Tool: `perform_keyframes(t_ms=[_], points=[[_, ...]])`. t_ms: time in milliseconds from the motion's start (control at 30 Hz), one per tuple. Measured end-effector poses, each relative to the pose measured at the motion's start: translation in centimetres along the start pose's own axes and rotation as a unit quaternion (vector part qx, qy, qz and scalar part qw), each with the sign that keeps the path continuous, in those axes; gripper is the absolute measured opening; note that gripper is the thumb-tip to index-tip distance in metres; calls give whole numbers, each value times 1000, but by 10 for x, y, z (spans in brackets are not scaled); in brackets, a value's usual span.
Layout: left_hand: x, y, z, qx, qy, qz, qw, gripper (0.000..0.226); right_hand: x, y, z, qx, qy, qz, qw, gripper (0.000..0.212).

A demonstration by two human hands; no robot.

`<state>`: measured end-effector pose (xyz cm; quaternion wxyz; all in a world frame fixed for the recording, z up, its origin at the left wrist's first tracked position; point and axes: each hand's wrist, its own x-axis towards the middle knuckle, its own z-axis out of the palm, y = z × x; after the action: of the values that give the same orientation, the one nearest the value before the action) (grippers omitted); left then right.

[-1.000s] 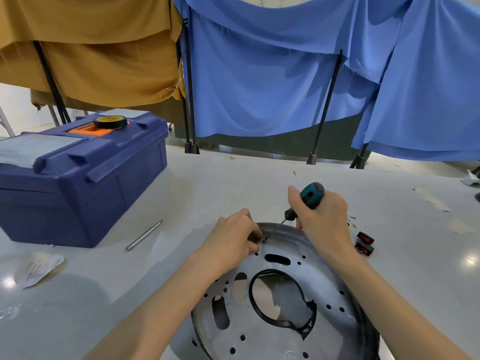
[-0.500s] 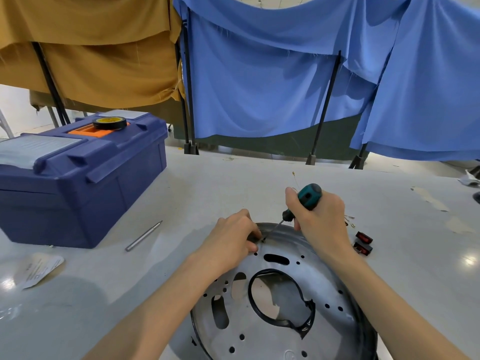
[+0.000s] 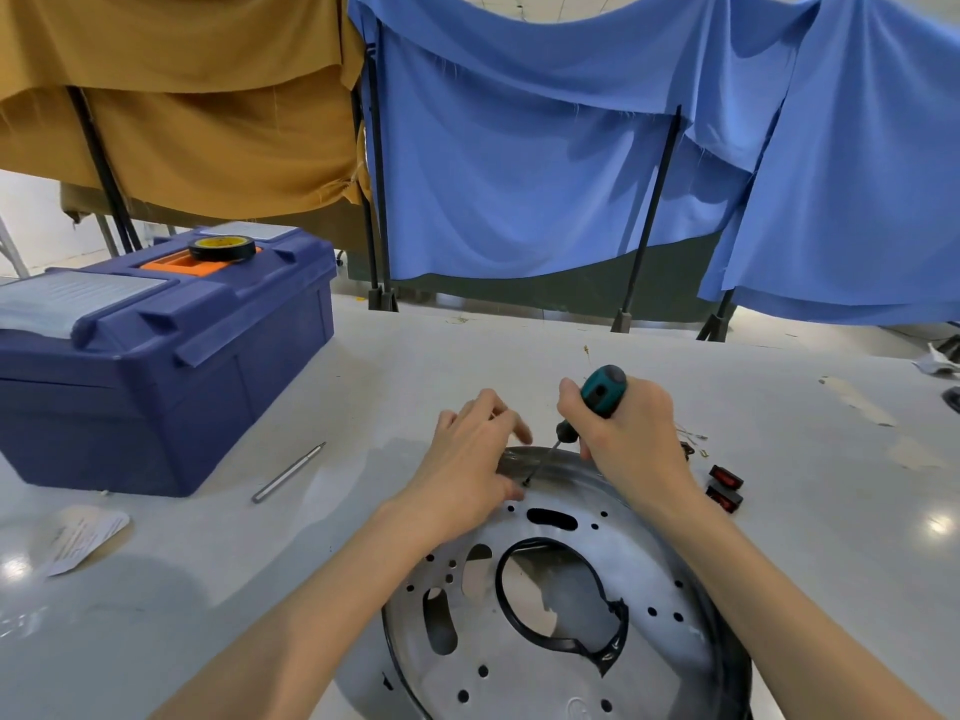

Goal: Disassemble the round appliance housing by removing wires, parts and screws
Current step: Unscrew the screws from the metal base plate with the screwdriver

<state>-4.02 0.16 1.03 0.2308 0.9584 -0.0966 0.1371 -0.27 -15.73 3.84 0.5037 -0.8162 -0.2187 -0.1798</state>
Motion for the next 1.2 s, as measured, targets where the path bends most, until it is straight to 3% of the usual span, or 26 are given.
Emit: perform_keyframes(t_ms=[100, 200, 333, 500, 667, 833, 1000, 1200], points=[[4, 13, -3, -231, -21, -2, 973, 38, 5, -6, 0, -15, -17, 7, 1000, 44], [6, 24, -1, -299, -18, 18, 954, 23, 11, -9, 0, -27, -45, 19, 998, 44], [7, 24, 3, -297, 41, 0, 954, 17, 14, -11, 0, -43, -63, 16, 997, 40], [6, 23, 4, -324, 58, -32, 944, 19, 13, -16, 0, 24, -3, -30, 999, 45], [3, 26, 4, -325, 49, -32, 944, 32, 9, -16, 6, 84, -4, -51, 995, 41], [4, 27, 3, -315, 63, -43, 946, 21, 8, -14, 3, 167, -46, -44, 984, 32], [4, 26, 3, -340, 88, -70, 934, 25, 8, -19, 5, 160, -26, -55, 985, 34], [5, 26, 7, -307, 56, -46, 949, 19, 7, -17, 1, 202, -43, -51, 977, 45]])
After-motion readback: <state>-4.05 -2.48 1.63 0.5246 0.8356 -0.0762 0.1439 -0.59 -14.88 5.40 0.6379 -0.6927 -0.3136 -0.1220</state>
